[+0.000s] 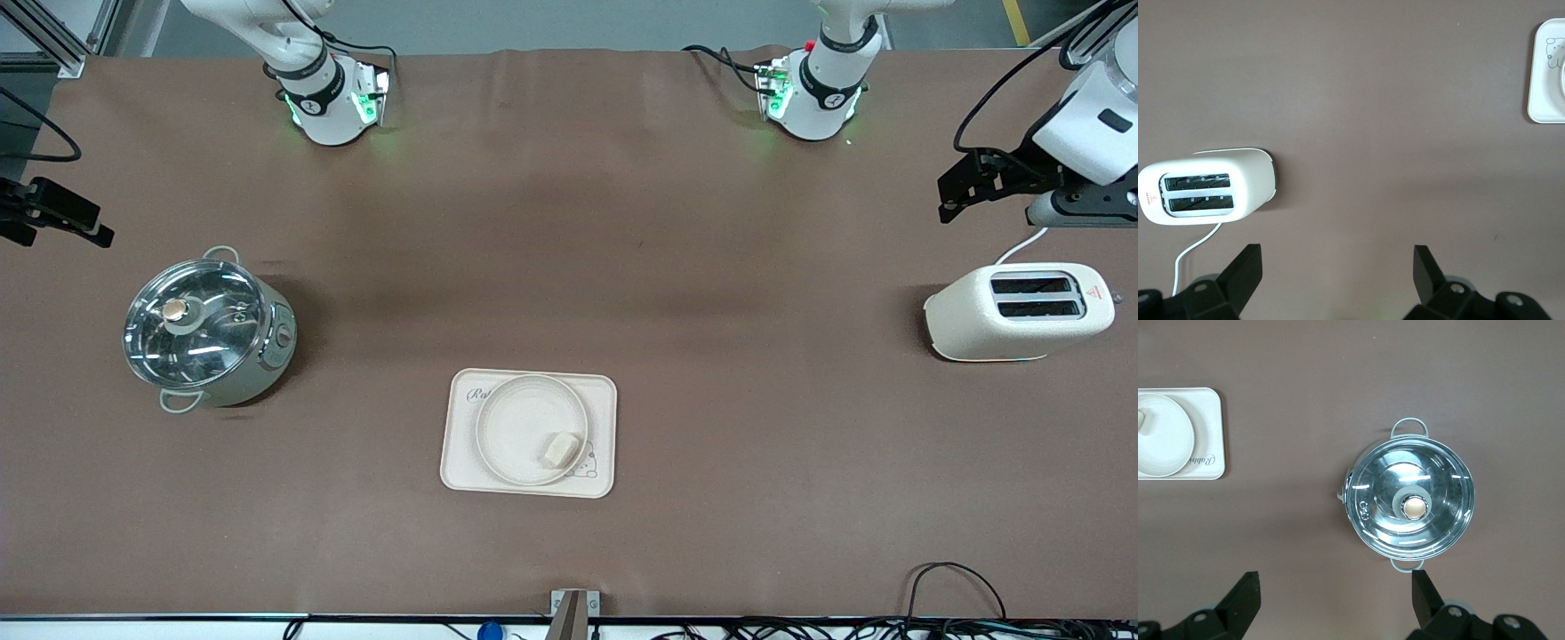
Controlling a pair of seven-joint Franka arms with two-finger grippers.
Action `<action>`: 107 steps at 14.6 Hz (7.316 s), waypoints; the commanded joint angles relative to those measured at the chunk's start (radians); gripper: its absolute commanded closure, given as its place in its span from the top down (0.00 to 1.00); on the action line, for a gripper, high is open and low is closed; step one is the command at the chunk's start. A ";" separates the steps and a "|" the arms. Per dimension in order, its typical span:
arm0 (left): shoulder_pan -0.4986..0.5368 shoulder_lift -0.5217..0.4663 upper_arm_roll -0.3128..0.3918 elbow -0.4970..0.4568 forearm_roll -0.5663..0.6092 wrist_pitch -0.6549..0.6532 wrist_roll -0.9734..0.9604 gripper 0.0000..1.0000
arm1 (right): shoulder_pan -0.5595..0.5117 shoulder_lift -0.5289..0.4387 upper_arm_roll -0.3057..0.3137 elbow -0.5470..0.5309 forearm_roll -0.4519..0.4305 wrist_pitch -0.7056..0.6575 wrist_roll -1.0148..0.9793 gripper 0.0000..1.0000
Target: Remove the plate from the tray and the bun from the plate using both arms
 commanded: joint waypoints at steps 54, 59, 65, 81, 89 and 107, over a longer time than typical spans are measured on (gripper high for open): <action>0.016 0.039 -0.002 0.035 0.008 0.034 0.022 1.00 | 0.442 0.733 0.006 -0.097 0.705 0.945 0.076 0.97; 0.017 0.039 -0.002 0.036 0.008 0.032 0.022 1.00 | 0.468 0.791 0.004 -0.044 0.700 0.994 0.089 0.73; 0.030 0.037 -0.002 0.033 0.016 0.017 0.026 1.00 | 0.480 0.793 0.004 -0.044 0.696 1.007 0.089 0.48; 0.034 0.054 -0.001 0.036 0.014 0.034 0.026 1.00 | 0.482 0.805 0.003 -0.045 0.640 1.040 0.075 0.02; 0.040 0.057 -0.001 0.033 0.016 0.062 0.026 1.00 | 0.471 0.767 0.006 -0.062 0.656 1.014 0.071 0.00; 0.022 0.057 -0.014 0.053 -0.016 0.058 0.013 1.00 | 0.700 0.339 0.015 -0.771 0.665 1.221 0.058 0.00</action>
